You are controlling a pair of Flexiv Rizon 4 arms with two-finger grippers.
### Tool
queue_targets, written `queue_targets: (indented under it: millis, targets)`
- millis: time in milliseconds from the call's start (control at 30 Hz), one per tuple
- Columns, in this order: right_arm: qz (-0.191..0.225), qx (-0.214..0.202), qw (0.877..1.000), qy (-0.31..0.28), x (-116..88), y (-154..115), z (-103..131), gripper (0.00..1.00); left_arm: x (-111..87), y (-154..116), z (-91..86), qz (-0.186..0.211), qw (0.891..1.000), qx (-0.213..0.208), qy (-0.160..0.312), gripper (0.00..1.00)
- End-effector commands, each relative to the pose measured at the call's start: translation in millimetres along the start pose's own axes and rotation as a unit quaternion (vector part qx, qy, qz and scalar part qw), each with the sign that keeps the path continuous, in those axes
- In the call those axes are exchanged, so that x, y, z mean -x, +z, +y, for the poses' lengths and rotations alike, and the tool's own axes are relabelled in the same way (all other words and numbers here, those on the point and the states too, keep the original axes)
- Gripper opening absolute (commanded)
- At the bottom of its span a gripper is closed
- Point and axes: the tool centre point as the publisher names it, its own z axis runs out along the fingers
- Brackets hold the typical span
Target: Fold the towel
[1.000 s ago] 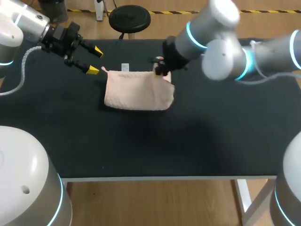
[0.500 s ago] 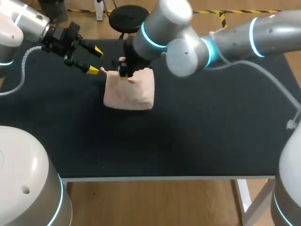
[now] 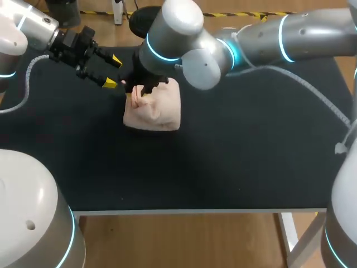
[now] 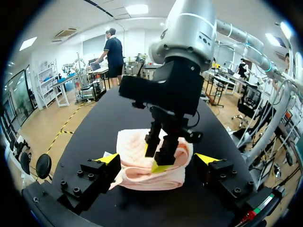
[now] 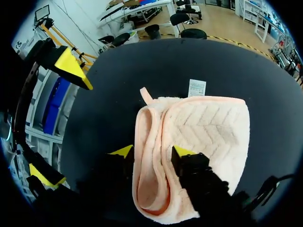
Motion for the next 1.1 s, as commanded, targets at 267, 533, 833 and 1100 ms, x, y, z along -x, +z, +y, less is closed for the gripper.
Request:
queue_targets:
  millis: [267, 533, 833, 1100]
  targets:
    - [-0.038, 0.033, 0.999, -0.022, 20.5, -63.1, 0.3, 1.00, -0.3, 0.4, 0.5, -0.001, 1.000, 0.000, 0.001, 1.00]
    - [0.043, 0.032, 0.986, -0.158, 60.3, -86.7, -6.8, 1.00, -0.3, 0.4, 0.5, -0.001, 1.000, 0.000, 0.001, 1.00]
    - [0.157, 0.110, 0.942, -0.277, 110.2, -105.7, -14.7, 1.00, -0.3, 0.4, 0.5, -0.001, 1.000, 0.000, 0.001, 1.00]
    - [0.160, 0.130, 0.930, -0.303, 119.3, -111.7, -18.3, 1.00, -0.3, 0.4, 0.5, -0.001, 1.000, 0.000, 0.001, 1.00]
